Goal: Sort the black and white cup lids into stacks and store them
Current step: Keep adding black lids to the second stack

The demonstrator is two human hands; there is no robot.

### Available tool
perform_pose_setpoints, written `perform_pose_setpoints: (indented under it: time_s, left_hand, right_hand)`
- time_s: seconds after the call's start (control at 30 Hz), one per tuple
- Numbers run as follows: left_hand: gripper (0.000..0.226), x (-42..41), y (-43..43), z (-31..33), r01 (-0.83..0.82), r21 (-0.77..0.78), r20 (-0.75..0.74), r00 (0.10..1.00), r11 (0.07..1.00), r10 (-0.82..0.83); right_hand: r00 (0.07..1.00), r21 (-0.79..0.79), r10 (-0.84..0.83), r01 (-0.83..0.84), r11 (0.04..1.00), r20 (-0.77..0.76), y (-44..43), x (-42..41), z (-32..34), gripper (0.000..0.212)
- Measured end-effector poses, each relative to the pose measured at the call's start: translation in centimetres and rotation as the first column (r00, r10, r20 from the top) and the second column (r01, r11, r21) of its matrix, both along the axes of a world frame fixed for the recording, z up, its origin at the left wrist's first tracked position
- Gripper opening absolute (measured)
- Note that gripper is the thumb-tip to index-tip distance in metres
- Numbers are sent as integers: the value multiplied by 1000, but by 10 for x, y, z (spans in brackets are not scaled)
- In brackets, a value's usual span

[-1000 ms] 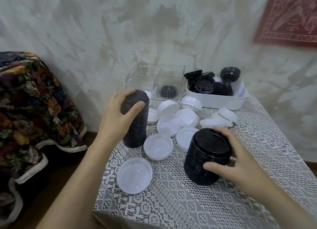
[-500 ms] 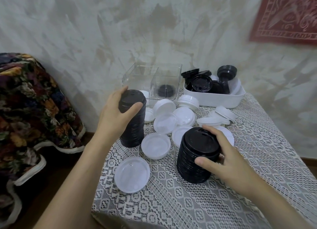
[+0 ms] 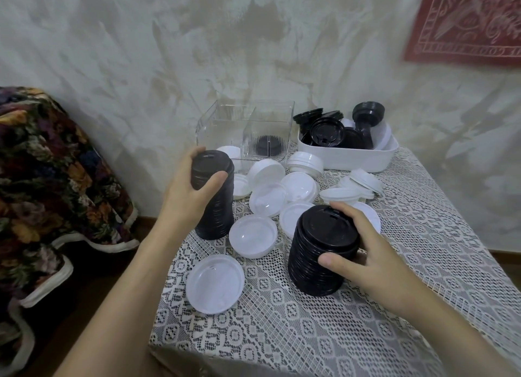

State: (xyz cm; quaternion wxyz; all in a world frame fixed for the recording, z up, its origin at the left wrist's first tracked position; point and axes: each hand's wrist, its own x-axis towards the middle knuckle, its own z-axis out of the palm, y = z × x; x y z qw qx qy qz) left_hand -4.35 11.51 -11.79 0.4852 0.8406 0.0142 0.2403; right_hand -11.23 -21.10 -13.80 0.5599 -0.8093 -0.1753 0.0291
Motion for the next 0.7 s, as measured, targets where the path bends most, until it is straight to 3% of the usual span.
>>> perform_pose_setpoints:
  time_s: [0.7]
  left_hand:
    - [80, 1, 4, 2, 97, -174, 110, 991, 980, -79]
  right_hand:
    - [1000, -33, 12, -11, 999, 5, -5, 0, 1, 81]
